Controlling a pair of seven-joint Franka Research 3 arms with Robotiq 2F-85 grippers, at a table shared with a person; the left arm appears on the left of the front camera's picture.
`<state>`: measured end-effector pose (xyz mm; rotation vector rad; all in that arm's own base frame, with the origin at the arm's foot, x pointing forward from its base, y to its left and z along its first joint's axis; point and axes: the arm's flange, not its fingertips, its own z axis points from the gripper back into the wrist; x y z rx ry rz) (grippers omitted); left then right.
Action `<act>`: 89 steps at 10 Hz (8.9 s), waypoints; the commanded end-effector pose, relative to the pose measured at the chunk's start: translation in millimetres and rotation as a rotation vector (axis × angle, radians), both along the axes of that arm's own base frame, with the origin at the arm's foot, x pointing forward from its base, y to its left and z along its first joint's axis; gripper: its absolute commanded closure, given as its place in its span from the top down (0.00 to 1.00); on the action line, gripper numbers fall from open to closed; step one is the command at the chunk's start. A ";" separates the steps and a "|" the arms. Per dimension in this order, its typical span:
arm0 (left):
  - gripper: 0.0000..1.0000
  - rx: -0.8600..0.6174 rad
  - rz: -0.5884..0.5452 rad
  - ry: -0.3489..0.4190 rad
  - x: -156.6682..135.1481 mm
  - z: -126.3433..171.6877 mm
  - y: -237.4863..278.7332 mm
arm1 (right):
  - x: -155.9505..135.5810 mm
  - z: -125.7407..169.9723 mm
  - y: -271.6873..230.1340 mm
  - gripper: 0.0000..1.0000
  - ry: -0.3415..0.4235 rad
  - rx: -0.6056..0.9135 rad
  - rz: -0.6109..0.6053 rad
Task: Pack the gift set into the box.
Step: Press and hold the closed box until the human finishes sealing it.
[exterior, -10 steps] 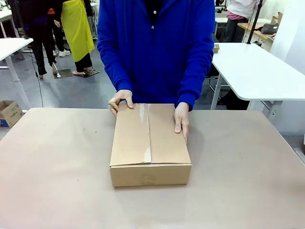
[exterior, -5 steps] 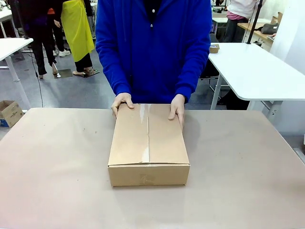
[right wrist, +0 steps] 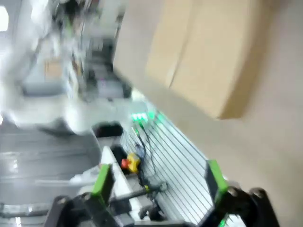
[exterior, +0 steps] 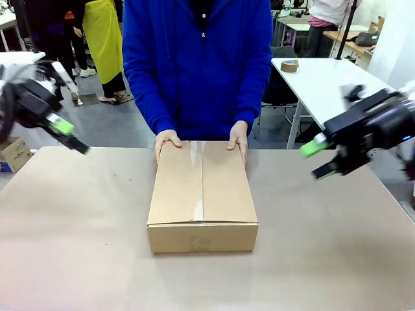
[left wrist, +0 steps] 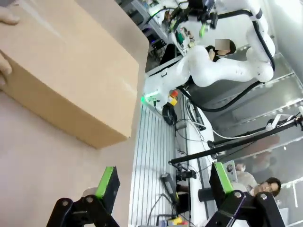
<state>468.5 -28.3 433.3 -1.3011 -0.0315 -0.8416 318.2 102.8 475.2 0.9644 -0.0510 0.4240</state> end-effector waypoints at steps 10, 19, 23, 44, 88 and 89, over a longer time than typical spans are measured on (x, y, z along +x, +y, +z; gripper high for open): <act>1.00 -0.581 0.045 -0.983 23.8 -13.2 -86.3 | 91.2 -39.0 44.8 1.00 -1.039 0.455 0.349; 1.00 -0.255 0.202 -1.159 14.6 -74.4 -122.9 | 142.9 -107.0 78.3 1.00 -1.234 0.462 0.571; 1.00 -0.298 0.176 -1.292 -6.7 -116.0 -162.7 | 170.8 -150.2 115.6 1.00 -1.125 0.428 0.537; 1.00 -0.230 0.047 -1.122 4.3 -126.9 -183.6 | 175.0 -167.0 116.8 1.00 -1.065 0.295 0.528; 1.00 -0.230 0.047 -1.122 4.3 -126.9 -183.6 | 175.0 -167.0 116.8 1.00 -1.065 0.295 0.528; 1.00 -0.230 0.047 -1.122 4.3 -126.9 -183.6 | 175.0 -167.0 116.8 1.00 -1.065 0.295 0.528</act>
